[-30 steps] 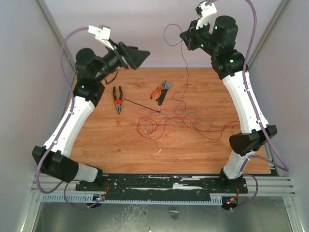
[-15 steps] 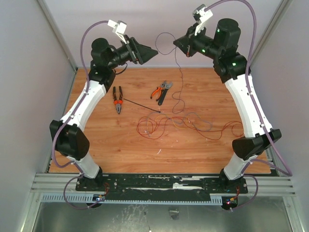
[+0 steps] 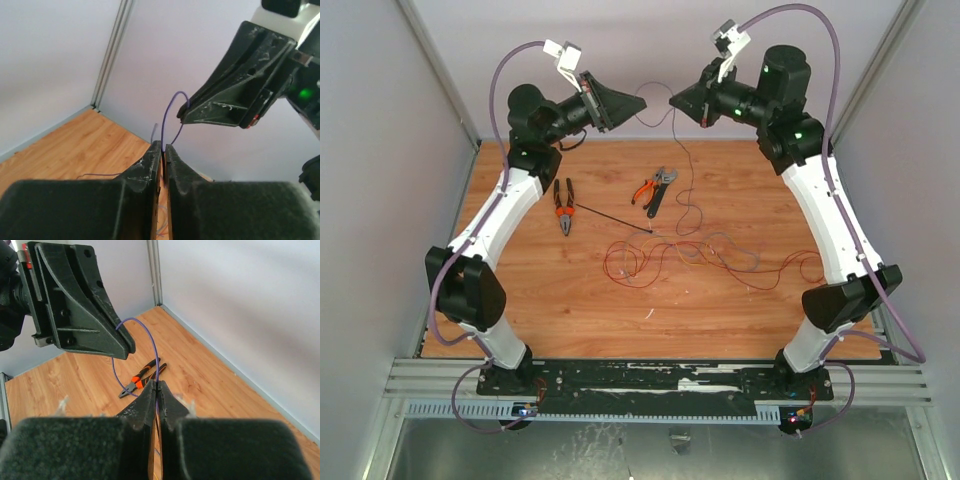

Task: Zip-tie the wires
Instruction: Untie the cable at the center of the board.

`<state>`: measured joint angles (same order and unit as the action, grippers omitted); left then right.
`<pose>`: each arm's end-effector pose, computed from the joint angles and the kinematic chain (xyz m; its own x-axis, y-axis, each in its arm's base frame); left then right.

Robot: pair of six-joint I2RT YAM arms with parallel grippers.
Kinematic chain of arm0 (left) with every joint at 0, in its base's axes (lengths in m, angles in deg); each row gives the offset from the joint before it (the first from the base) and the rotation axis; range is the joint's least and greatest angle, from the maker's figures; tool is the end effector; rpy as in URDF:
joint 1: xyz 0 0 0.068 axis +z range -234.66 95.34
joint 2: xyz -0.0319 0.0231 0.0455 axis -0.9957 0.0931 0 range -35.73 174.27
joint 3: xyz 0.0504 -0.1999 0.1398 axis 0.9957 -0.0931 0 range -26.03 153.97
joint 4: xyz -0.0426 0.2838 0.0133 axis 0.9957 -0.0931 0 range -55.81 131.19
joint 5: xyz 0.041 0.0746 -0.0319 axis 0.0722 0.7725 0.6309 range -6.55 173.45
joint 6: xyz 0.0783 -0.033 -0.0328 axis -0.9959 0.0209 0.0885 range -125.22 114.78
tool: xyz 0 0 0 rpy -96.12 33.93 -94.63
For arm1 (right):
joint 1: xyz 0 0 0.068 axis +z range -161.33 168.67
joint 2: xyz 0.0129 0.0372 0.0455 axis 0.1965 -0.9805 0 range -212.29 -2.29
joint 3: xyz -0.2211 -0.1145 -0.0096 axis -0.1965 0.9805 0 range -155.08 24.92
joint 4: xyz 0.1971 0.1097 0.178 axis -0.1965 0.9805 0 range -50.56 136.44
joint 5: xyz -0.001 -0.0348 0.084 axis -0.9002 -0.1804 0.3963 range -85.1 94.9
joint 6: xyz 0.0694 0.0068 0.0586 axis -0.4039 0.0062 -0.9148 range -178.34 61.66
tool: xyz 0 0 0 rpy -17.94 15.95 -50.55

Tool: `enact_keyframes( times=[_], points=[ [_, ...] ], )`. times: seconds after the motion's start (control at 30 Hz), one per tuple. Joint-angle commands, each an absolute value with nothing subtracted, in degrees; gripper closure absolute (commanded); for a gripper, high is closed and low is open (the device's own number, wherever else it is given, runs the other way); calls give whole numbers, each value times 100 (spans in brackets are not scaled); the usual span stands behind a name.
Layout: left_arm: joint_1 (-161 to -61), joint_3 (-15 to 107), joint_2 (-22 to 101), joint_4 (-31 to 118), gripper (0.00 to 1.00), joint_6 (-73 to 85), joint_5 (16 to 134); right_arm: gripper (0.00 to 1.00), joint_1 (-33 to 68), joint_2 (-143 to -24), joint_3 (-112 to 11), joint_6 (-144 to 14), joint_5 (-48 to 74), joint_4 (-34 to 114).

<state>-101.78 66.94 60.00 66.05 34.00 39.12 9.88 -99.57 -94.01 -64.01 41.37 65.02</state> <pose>0.4052 -0.1844 0.4483 -0.2458 -0.3975 -0.8841 0.8699 0.3119 -0.3821 0.3746 0.1974 0.4978 -0.1470 0.0283 -0.9887 -0.8334 0.5349 0.1392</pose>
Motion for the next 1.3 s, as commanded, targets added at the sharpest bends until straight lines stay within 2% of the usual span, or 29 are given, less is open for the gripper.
enact_keyframes(
  times=[0.0, 0.07, 0.23, 0.3, 0.37, 0.5, 0.67, 0.77, 1.07, 1.27],
  points=[
    [-10256, 6686, 5805, 6798, 100, 3383, 3813, 100, 1002, -9707, -9136, -6633, 4124, 6069],
    [-10259, 6679, 5772, 6732, 100, 3344, 3853, 95, 1005, -9688, -9077, -6663, 3888, 6031],
    [-10259, 7059, 5680, 5935, 100, 3071, 4370, 62, 993, -9521, -8532, -6346, 3203, 6084],
    [-10259, 7596, 5750, 5276, 100, 2893, 4628, 52, 983, -9313, -7983, -6156, 2925, 6022],
    [-10259, 7985, 5819, 4762, 100, 2690, 4823, 38, 972, -9090, -7308, -6016, 2540, 5936],
    [-10259, 8351, 5834, 4339, 100, 2498, 5139, 20, 934, -8576, -5820, -6034, 1957, 5433],
    [-10259, 8420, 5806, 4215, 100, 2471, 5166, 20, 897, -8477, -4654, -6382, 1365, 5114],
    [-10259, 8370, 5764, 4215, 100, 2461, 5204, 20, 868, -8760, -4395, -6624, 1065, 5081],
    [-10259, 8259, 5624, 4209, 100, 2400, 5305, 23, 904, -10472, -5366, -7117, 1094, 5489],
    [-10259, 8230, 5533, 4154, 100, 2322, 5325, 24, 1146, -11022, -5538, -7278, 1226, 5401]
  ],
)
